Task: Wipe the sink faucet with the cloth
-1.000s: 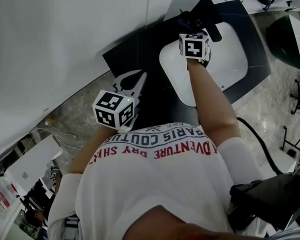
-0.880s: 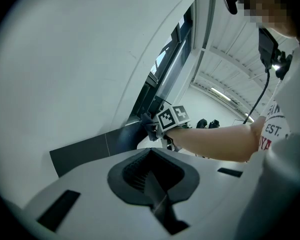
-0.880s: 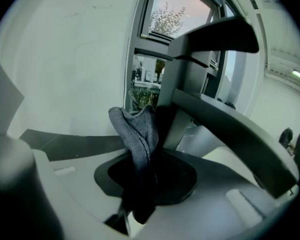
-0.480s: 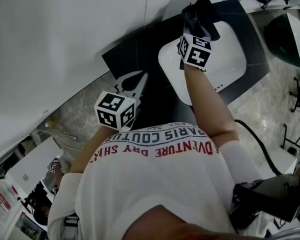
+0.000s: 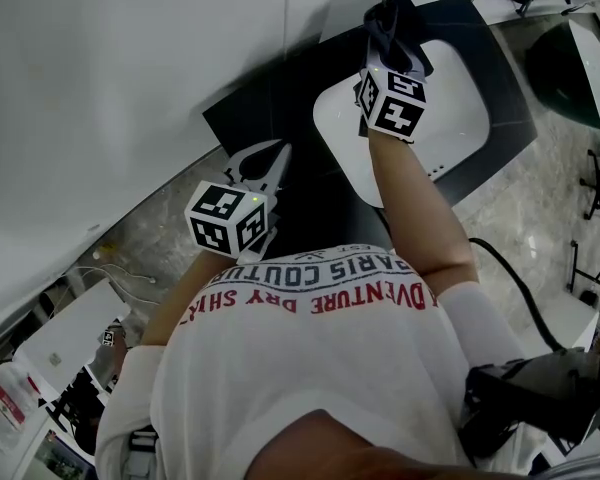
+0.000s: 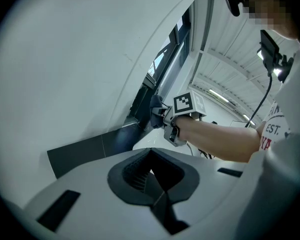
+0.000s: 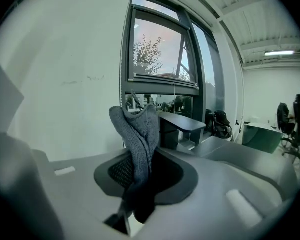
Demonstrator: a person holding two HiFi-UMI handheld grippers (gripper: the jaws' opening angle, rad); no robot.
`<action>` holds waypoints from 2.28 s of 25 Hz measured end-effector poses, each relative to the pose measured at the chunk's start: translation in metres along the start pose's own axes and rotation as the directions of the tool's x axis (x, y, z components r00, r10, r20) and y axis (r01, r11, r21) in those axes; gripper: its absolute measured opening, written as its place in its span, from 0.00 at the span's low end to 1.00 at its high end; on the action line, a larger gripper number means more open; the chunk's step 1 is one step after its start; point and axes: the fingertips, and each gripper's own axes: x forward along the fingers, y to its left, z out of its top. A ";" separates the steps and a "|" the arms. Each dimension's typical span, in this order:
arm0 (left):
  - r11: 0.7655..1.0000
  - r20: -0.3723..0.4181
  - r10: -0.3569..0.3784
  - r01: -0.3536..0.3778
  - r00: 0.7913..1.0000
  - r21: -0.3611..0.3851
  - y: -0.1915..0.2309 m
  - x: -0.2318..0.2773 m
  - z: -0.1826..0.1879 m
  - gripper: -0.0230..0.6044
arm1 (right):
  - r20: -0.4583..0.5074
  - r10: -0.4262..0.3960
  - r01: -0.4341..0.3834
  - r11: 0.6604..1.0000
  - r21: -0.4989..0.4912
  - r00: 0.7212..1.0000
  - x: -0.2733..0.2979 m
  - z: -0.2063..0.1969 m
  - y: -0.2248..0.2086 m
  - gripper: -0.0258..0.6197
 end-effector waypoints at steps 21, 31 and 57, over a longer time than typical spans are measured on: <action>0.998 -0.016 -0.055 0.055 0.998 0.024 -0.023 0.016 -0.002 0.04 | 0.080 -0.092 0.086 0.993 0.080 0.993 -0.079 -0.032 -0.078 0.16; 0.999 0.050 -0.025 0.026 0.998 -0.018 -0.026 -0.005 -0.006 0.04 | 0.062 0.134 -0.137 0.989 0.052 0.989 -0.118 -0.032 -0.028 0.16; 0.910 0.365 0.407 -0.407 0.837 -0.081 -0.439 -0.022 -0.114 0.04 | -0.127 0.904 -0.910 0.394 -0.128 0.409 -0.461 -0.104 -0.196 0.16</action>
